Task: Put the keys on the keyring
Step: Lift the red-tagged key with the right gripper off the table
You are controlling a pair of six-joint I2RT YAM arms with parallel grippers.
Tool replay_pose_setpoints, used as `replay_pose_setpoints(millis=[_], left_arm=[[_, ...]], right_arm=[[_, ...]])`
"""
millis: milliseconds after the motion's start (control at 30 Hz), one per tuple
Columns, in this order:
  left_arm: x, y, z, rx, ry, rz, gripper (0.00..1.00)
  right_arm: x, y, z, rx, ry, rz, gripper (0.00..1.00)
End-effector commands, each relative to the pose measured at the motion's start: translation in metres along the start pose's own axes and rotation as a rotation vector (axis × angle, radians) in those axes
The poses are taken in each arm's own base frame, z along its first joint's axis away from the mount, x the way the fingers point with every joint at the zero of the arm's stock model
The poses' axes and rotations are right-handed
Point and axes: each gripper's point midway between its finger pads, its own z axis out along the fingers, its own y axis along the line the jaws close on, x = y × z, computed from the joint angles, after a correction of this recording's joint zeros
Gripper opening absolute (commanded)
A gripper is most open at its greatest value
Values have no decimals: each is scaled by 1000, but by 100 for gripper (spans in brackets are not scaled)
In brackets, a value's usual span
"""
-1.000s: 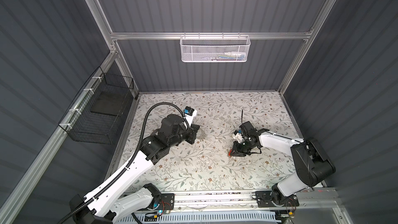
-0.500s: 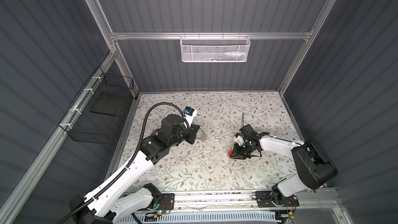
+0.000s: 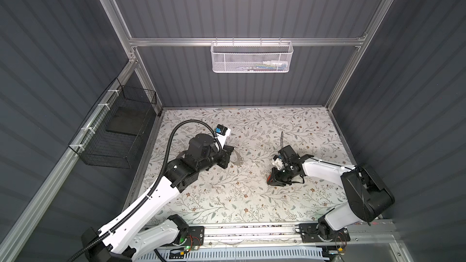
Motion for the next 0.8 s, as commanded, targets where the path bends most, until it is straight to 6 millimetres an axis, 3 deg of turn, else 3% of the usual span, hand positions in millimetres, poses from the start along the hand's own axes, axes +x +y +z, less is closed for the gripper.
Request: replay_pose_setpoints(millis=[0,267,467,767], left_arm=[[-5,-6,-1,28,-17,-1,0],[-4,-6,-1,26,-15,-2,0],[-3,-5,-1,23,-12,-1,0],[-1,-3,2,16,-5,-2,0]], right_arm=[[-5,0,1,19,-7,-1,21],[-5,-7,8,45,7,6,20],[-9,-7,7,54,-4,-8,9],[-9,-2,-8,46,-61,-46,2]])
